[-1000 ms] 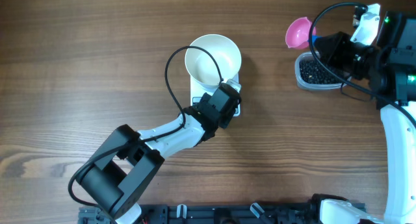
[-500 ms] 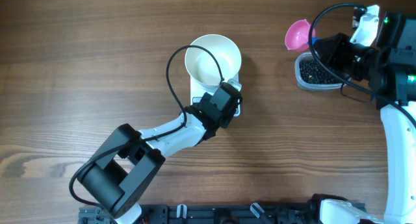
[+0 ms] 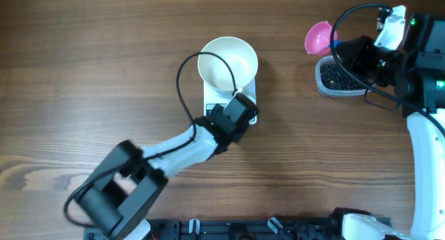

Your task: Scoop item into bowl and weigh 150g on scale

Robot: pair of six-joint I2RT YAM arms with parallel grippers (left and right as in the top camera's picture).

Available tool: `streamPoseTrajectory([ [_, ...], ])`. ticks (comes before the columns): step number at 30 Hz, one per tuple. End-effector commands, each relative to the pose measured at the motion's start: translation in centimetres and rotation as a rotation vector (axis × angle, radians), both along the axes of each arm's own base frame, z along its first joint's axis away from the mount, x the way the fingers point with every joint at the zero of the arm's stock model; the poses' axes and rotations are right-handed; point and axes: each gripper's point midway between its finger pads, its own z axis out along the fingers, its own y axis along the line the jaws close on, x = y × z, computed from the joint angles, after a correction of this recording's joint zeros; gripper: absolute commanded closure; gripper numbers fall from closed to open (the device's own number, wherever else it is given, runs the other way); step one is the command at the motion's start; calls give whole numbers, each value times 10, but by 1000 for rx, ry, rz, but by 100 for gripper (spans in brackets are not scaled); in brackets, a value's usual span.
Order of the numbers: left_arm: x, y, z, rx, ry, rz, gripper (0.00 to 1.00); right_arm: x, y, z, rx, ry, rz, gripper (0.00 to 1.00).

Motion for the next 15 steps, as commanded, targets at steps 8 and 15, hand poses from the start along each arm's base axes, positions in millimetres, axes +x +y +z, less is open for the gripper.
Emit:
streamPoseTrajectory([
  [8, -28, -3, 132, -270, -132, -86, 96, 4, -3, 10, -24, -37, 2, 96],
  [15, -49, 35, 149, -303, -64, -11, 96, 5, -3, 10, -25, -41, 2, 96],
])
